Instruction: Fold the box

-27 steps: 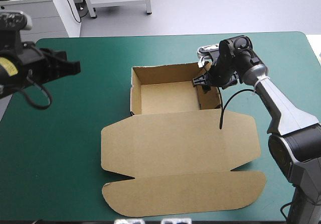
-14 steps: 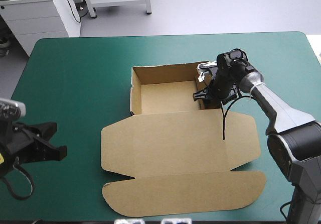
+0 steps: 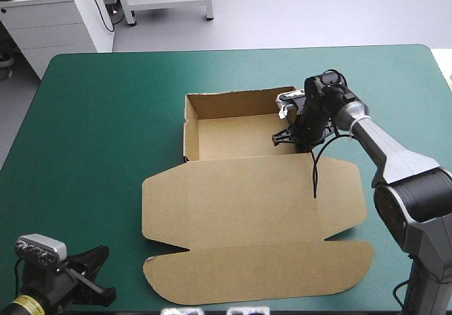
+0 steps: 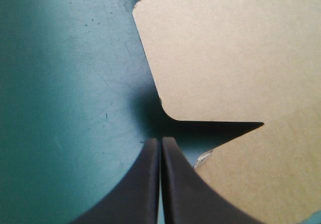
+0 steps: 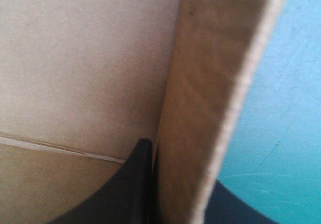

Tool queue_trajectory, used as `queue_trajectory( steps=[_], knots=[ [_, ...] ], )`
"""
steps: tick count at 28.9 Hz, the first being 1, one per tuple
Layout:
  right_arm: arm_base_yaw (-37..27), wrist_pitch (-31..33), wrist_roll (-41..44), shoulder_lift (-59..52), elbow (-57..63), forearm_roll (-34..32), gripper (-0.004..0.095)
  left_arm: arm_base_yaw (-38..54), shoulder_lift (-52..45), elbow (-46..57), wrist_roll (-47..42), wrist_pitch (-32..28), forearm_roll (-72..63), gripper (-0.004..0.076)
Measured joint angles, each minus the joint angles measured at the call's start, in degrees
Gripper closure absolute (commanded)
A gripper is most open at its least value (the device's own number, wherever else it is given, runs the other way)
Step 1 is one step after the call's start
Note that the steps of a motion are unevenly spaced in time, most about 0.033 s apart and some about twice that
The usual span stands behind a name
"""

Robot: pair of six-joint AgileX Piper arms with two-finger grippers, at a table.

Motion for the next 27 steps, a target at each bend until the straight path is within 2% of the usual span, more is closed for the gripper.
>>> queue_trajectory(
  steps=[5, 10, 13, 18, 24, 27],
  knots=[
    [-0.1, 0.9, -1.4, 0.3, -1.8, -0.5, 0.0926, 0.0, -2.2, 0.0, 0.0, -0.5, 0.0, 0.0732],
    [-3.2, 2.6, -3.0, -0.3, -10.5, -4.3, 0.0926, 0.0, -2.2, 0.0, 0.0, -0.5, -0.1, 0.0732],
    [-8.1, 2.6, -2.9, -1.9, -17.2, -8.1, 0.0928, 0.0, -2.2, 0.0, 0.0, -0.5, -0.2, 0.0732],
    [-20.1, 2.6, -4.5, -4.2, -24.0, -12.7, 0.0928, 0.0, -2.3, 0.2, 0.0, -0.5, -0.2, 0.0732],
    [-35.1, 3.0, -5.2, -1.9, -24.4, -10.1, 0.0928, 0.0, -2.3, 0.2, 0.0, -0.5, -0.2, 0.0732],
    [-38.8, 3.0, -6.5, 0.1, -24.3, -7.6, 0.0927, 0.0, -2.3, 0.2, 0.0, -0.5, -0.2, 0.0732]
  ],
)
